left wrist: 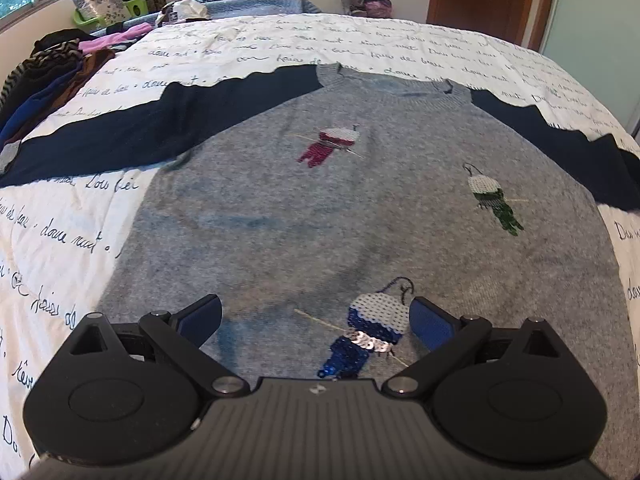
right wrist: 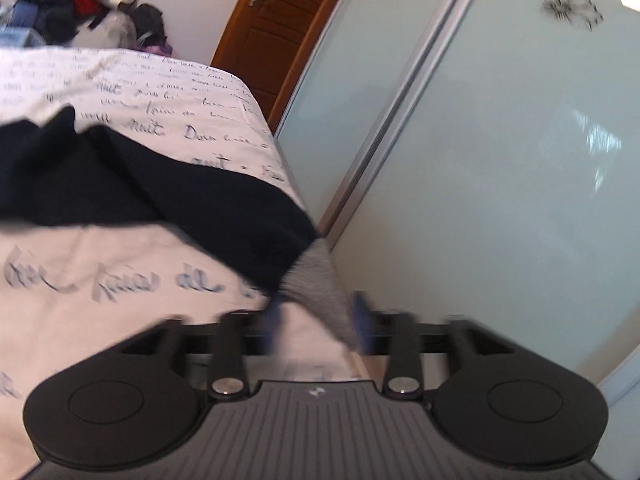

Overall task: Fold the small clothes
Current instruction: 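Lift the navy sleeve by its cuff and carry it across the sweater body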

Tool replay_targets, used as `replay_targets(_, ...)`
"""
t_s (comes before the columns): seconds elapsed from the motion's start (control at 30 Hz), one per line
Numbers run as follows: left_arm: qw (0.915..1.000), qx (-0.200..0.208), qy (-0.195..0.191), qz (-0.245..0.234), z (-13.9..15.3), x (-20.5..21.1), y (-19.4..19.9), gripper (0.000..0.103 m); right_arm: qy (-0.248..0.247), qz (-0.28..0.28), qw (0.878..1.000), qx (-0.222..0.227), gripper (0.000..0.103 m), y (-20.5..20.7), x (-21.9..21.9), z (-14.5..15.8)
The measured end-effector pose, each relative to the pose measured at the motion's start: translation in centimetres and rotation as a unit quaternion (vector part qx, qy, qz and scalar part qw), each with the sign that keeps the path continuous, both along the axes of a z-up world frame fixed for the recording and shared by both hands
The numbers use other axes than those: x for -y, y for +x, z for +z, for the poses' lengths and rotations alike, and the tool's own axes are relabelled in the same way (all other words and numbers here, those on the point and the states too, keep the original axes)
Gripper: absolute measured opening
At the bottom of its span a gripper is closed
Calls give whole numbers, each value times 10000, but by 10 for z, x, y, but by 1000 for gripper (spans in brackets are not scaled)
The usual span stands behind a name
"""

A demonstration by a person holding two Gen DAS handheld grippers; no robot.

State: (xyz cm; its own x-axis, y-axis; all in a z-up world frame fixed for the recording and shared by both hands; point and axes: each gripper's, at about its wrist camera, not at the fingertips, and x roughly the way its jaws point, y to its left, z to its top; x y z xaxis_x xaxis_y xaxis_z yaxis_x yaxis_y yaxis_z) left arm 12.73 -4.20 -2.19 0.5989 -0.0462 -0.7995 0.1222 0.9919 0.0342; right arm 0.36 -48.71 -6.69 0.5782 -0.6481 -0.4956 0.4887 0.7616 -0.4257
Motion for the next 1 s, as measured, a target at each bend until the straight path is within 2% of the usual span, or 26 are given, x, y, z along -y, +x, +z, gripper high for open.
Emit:
replay_targets(0.07,10000,-5,50,-30,-1,4,-1,99,-458,261,9986,-19,66,0,-4,-2)
replay_targets(0.2,9999,-80,64,11,-2,4,0,99,-1600,509,9843,-543,66,13,-12,-15)
replay_targets(0.27,9999,-114,9,32,-1,3,0,99,-1910,773,9750,-832,65,11,-18,-23)
replay_targets(0.37,9999,-81,24,136,0,0,1,99,-2273,1071,9635,-928,65,3,-28,-27)
replay_targets(0.5,9997,-181,-37,141,0,0,4,99,-2194,946,9672,-861,65,14,-12,-34)
replay_targets(0.67,10000,-35,45,73,3,4,-1,99,-2119,953,9688,-863,65,24,0,-34)
replay_targets(0.7,9999,-61,57,70,3,4,-1,99,-2081,956,9696,-864,62,17,-11,-28)
replay_targets(0.77,9999,-90,15,57,3,3,-2,99,-2044,1017,9690,-947,50,20,-14,-26)
replay_targets(0.83,9999,-64,4,93,4,1,-3,99,-2225,1200,9602,-1186,41,18,-22,-30)
replay_targets(0.87,9999,-62,4,107,4,1,-2,99,-2278,1257,9577,-1227,41,18,-23,-33)
replay_targets(0.93,9999,-96,-9,125,3,1,-1,99,-2194,1172,9619,-1137,39,21,-18,-33)
replay_targets(0.97,9999,-120,-25,117,3,1,0,99,-2047,1118,9662,-1101,33,24,-13,-32)
replay_targets(1.0,9999,-122,-48,103,3,1,0,99,-1874,1103,9700,-1088,17,26,-10,-30)
